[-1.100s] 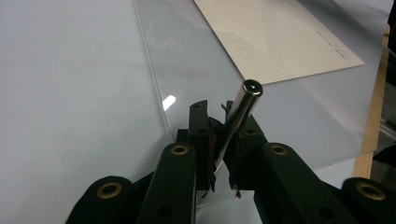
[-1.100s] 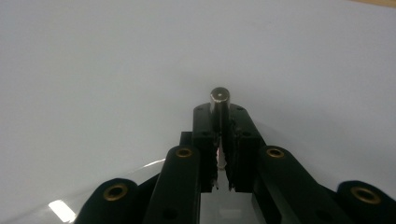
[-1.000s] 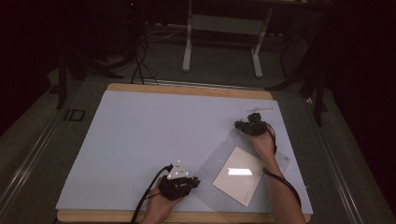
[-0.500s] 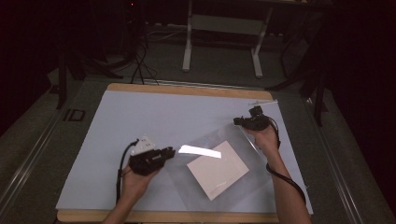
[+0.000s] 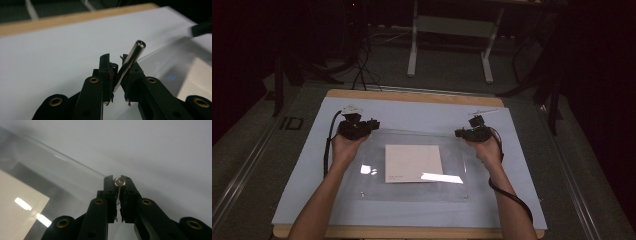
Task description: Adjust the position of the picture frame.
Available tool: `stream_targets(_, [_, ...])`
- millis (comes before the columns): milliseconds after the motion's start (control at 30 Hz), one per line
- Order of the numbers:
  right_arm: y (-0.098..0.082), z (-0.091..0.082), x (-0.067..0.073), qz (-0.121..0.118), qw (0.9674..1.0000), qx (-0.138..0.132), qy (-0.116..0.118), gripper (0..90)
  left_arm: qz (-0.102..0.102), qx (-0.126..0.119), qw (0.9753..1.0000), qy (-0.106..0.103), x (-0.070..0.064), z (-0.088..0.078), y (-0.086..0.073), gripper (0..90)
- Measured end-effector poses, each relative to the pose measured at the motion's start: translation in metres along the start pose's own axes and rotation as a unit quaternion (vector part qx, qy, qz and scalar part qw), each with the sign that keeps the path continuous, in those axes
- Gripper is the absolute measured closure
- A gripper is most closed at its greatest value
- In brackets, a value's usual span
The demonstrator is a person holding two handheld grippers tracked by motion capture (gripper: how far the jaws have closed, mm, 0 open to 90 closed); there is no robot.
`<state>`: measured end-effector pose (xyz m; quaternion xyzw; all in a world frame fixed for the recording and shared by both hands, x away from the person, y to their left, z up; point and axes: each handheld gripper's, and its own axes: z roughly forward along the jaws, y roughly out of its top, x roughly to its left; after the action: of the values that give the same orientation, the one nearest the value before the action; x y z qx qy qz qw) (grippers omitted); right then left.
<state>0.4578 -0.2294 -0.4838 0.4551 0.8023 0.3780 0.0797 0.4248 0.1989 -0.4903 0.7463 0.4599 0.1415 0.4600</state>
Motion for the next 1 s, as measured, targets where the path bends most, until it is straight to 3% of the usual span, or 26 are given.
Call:
stream_targets(167, [-0.01, 0.017, 0.002, -0.017, 0.9988, 0.022, -0.04, 83.7, -0.017, 0.056, 0.9975, 0.04, 0.008, 0.039, -0.02, 80.4])
stream_targets(233, [-0.014, 0.022, 0.002, -0.019, 0.9982, 0.033, -0.047, 84.1, -0.038, 0.038, 0.998, 0.033, 0.011, 0.042, -0.027, 80.3])
stream_targets(333, [-0.016, 0.021, -0.002, -0.014, 0.999, 0.021, -0.036, 83.6, -0.029, 0.047, 0.9974, 0.046, 0.007, 0.041, -0.026, 80.7])
stream_targets(567, [-0.015, 0.023, -0.003, -0.017, 0.9988, 0.021, -0.041, 83.3, -0.026, 0.043, 0.9976, 0.047, 0.003, 0.039, -0.029, 80.9])
stream_targets(667, [-0.018, 0.024, -0.007, -0.008, 0.9996, 0.004, -0.027, 82.6, -0.034, 0.038, 0.998, 0.037, 0.005, 0.039, -0.031, 80.4])
stream_targets(1000, [-0.03, 0.024, -0.003, -0.001, 0.9985, -0.036, -0.042, 82.5, -0.038, 0.033, 0.9981, 0.037, 0.006, 0.042, -0.032, 79.9])
